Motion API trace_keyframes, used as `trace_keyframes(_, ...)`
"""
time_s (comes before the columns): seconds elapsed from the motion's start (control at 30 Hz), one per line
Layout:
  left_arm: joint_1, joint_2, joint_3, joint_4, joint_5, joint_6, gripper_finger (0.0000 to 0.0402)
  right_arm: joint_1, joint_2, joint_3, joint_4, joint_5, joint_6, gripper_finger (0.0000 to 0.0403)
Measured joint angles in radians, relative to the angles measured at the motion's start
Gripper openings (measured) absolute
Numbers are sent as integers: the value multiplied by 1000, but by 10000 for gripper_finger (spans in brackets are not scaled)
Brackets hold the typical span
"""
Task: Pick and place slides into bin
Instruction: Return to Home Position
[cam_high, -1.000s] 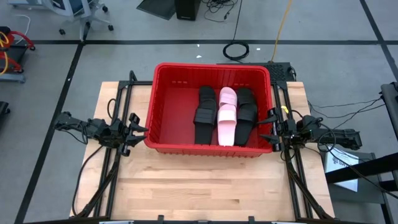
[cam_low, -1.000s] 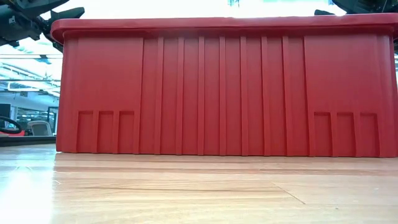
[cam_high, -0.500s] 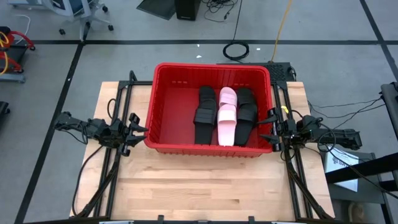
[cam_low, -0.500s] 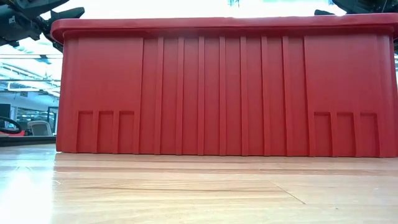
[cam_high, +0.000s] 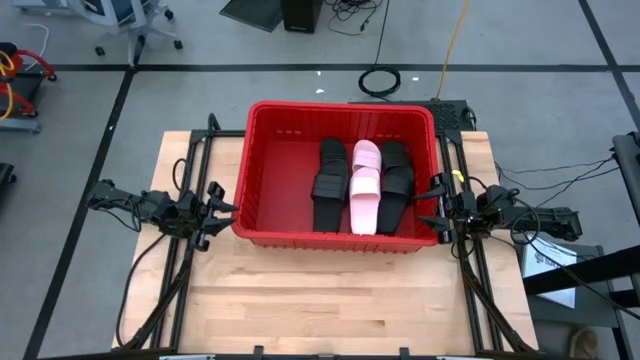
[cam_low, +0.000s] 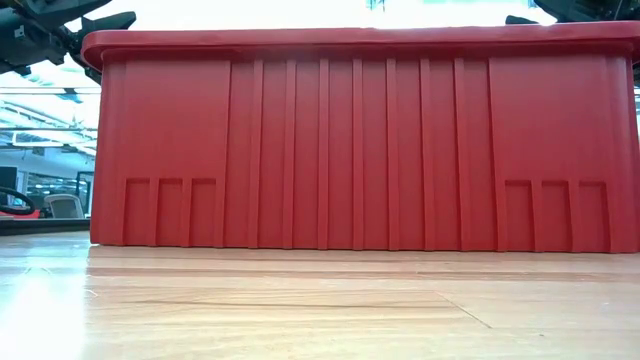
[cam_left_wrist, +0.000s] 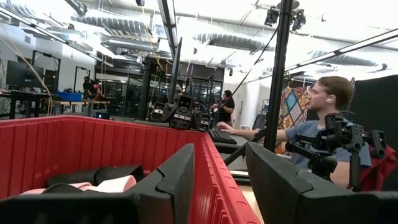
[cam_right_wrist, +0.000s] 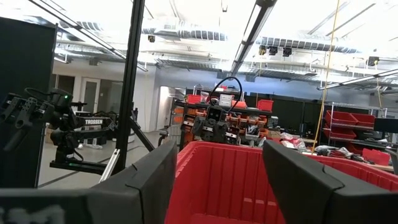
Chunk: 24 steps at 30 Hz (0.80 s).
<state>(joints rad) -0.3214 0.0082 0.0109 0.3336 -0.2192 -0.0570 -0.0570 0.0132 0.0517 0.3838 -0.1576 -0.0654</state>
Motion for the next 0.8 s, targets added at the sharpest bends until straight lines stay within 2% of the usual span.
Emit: trace_keyframes(0.8,-1,0,0,0,0,0,147,0,0,0,0,0,0,232)
